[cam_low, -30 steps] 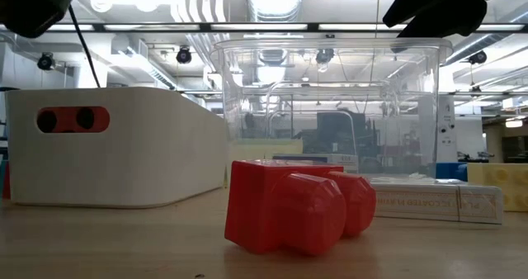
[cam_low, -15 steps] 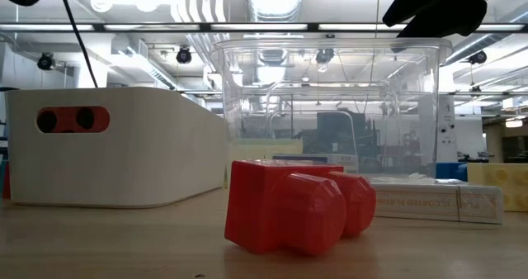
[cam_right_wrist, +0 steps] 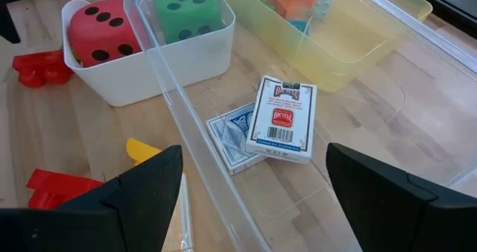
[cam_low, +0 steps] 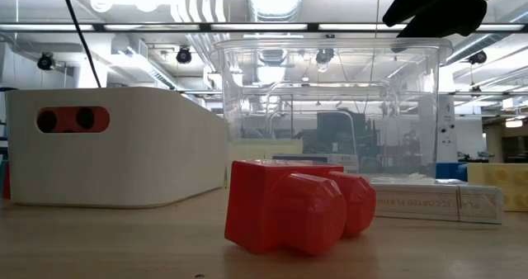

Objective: Pick & Place Toys
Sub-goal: Put the orange game piece into the yellow bin

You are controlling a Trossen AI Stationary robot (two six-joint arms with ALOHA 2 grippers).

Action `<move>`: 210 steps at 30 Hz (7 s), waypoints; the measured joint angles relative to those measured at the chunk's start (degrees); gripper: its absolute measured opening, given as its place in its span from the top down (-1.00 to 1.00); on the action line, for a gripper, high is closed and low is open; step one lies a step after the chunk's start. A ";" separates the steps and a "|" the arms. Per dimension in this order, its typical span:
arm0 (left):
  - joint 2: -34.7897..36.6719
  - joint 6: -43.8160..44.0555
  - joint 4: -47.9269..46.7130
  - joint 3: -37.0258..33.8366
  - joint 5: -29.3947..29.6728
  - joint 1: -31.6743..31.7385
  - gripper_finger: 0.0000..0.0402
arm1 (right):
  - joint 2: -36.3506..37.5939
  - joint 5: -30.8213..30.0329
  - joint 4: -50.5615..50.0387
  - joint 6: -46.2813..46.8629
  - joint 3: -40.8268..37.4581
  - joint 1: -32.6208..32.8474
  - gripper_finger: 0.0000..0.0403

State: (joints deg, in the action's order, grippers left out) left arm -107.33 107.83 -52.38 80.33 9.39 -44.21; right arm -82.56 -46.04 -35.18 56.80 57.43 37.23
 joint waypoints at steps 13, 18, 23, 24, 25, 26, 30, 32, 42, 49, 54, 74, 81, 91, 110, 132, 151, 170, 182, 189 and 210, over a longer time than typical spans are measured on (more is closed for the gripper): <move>-0.52 7.33 0.51 -3.26 -3.03 0.00 -0.85 | 0.00 0.00 0.02 0.00 0.00 -0.01 -0.61; -0.52 7.54 4.98 -5.92 -4.28 0.04 -0.86 | -0.02 0.00 0.02 0.00 0.00 -0.02 -0.61; -0.52 7.69 6.09 -7.49 -4.26 0.04 -0.85 | 0.00 -0.01 0.04 0.00 0.00 -0.01 -0.61; -0.52 7.74 6.53 -7.90 -4.25 0.04 -0.83 | 0.00 -0.01 0.05 0.00 0.00 -0.01 -0.61; -0.55 7.75 7.10 -8.26 -4.24 0.04 -0.81 | -0.01 -0.02 0.07 0.00 0.00 -0.02 -0.61; -0.55 7.76 7.67 -8.66 -4.24 0.04 -0.78 | 0.00 0.00 0.04 0.00 0.00 -0.02 -0.61; -0.57 8.66 8.46 -9.94 -4.04 0.17 -0.58 | -0.02 0.00 0.07 0.00 0.00 -0.02 -0.61; -0.57 9.33 8.87 -10.36 -4.00 0.44 -0.46 | 0.00 -0.01 0.09 0.00 0.00 -0.01 -0.61; -0.57 10.68 13.42 -14.27 -5.31 0.72 0.04 | 0.00 0.00 0.13 0.00 0.00 -0.02 -0.61; -0.39 10.61 14.51 -14.90 -6.15 0.74 0.26 | 0.00 -0.02 0.14 0.00 0.00 -0.02 -0.61; -0.39 9.03 14.96 -14.90 -6.35 0.74 0.30 | 0.00 -0.02 0.15 0.00 0.00 -0.02 -0.61; -0.63 -5.68 3.08 -0.81 -3.41 -1.09 0.73 | 0.00 -0.02 0.15 0.00 0.00 0.00 -0.61; -0.63 -4.41 4.21 -1.86 -3.10 -1.46 0.98 | 0.00 0.00 0.13 0.00 0.00 -0.02 -0.61; -0.61 -4.33 5.36 -1.92 -3.85 -1.42 0.54 | 0.00 -0.02 0.13 0.00 0.00 0.00 -0.61; -5.03 -4.14 11.08 -1.51 -2.95 -1.22 -0.54 | -0.01 0.00 0.15 0.00 0.00 -0.02 -0.61; -8.72 -5.66 10.45 -1.88 -4.41 1.28 -0.61 | 0.00 0.00 0.27 0.00 0.00 -0.02 -0.61; -8.72 -5.80 9.07 -1.92 -3.85 1.81 -0.06 | -0.02 0.00 0.42 0.00 0.00 -0.02 -0.61; -8.37 -4.58 13.45 -4.43 -5.88 1.84 0.42 | 0.00 0.00 1.09 0.00 0.00 0.00 -0.61; -8.53 -5.85 13.42 -4.39 -6.88 1.84 0.96 | -0.02 0.00 1.33 0.00 0.00 -0.01 -0.61; -7.14 -6.06 12.89 -4.68 -6.54 1.77 0.98 | -0.01 0.00 1.34 0.00 0.00 -0.01 -0.61; 4.09 0.25 11.45 -4.63 3.56 1.49 0.99 | -0.01 -0.02 1.58 0.00 0.00 -0.02 -0.61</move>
State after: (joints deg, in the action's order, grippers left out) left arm -103.24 108.08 -40.93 75.70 12.94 -42.71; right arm -82.57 -46.06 -33.60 56.80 57.43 37.21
